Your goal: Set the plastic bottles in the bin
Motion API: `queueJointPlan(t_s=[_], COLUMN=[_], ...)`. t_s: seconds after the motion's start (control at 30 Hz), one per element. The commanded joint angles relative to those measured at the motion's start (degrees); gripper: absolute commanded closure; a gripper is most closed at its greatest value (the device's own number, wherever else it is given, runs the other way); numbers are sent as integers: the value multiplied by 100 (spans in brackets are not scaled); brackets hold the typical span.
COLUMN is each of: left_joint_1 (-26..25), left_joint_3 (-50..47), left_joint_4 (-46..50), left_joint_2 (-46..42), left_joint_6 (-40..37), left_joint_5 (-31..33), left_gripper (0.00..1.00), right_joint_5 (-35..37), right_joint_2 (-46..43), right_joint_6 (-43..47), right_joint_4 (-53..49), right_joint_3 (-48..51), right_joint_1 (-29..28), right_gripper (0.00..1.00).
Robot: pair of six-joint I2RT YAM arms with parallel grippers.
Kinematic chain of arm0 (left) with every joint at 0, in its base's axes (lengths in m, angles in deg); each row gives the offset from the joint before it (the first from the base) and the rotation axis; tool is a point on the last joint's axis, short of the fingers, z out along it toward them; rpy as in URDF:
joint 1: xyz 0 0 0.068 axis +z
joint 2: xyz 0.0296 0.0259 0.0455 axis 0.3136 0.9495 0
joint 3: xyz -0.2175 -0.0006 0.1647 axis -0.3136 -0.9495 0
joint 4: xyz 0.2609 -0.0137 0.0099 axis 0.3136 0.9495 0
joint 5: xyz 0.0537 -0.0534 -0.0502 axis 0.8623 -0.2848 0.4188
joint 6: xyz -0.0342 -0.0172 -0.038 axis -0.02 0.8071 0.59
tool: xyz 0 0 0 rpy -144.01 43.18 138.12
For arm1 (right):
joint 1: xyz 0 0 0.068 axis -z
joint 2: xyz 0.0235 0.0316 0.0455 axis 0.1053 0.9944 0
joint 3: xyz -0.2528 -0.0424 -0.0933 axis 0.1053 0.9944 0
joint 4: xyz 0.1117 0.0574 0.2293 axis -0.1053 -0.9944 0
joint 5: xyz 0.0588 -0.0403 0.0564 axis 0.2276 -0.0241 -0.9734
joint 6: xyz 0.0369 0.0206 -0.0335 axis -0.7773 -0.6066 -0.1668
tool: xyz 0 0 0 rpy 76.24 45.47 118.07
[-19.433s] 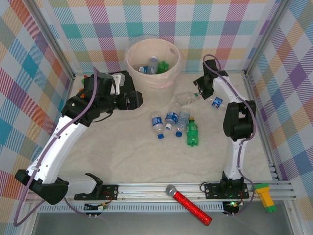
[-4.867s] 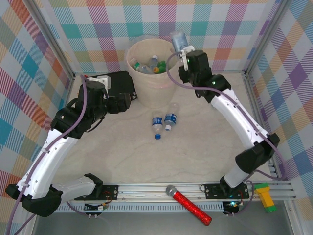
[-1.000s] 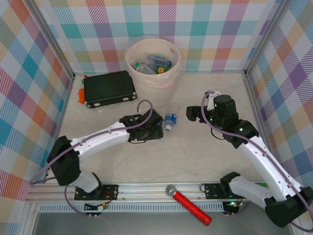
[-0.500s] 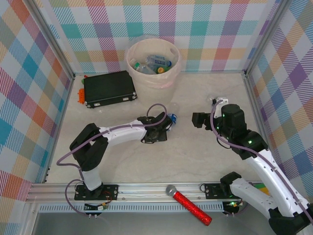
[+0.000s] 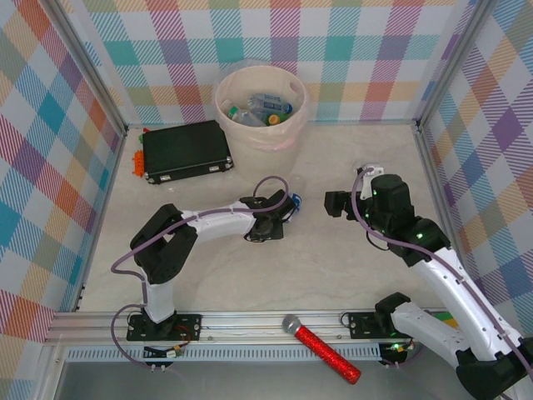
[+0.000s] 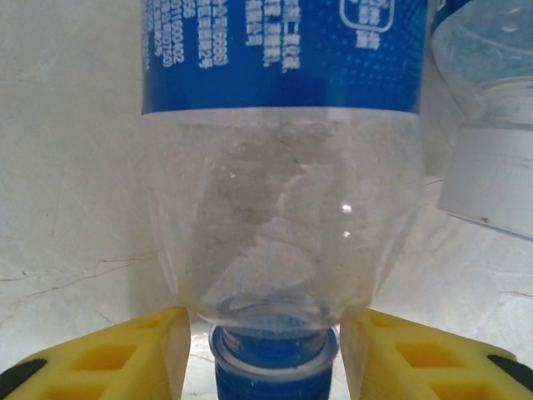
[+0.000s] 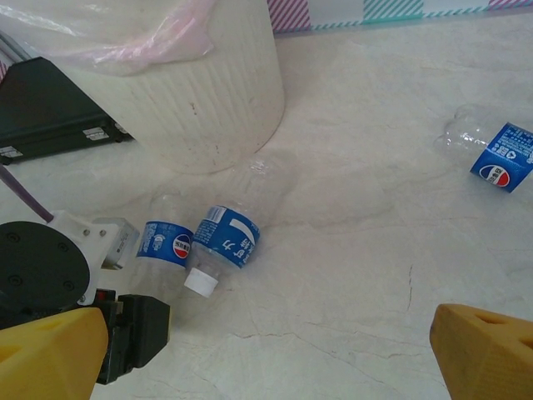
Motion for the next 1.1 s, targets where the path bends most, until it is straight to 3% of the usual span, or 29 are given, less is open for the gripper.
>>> queueJointPlan(t_s=[0.0,0.1,0.2,0.8,1.07], left_joint_1=[68,83,69,-774,-772], left_joint_3=[138,150,167,334,1604], left_joint_4=[-28,8,122,1574,2352], left_joint_2=[82,74,-41,-1991,-2343], left_joint_6=[-122,-140,-124,178,-317], left_joint_5=[41,68,25,1168,1778], left_gripper=[56,61,75,77,77], right_joint_5=[37,3,-16,-282,-420], right_joint_2=[57,112,130,387,441], right_joint_6=[59,60,46,19,78], right_joint_4=[114,136,164,611,731], right_joint_3=[1,1,-4,-196,-451], right_joint_1=[-14,-14,-14,-18,-14], right_gripper=[1,1,1,1,1])
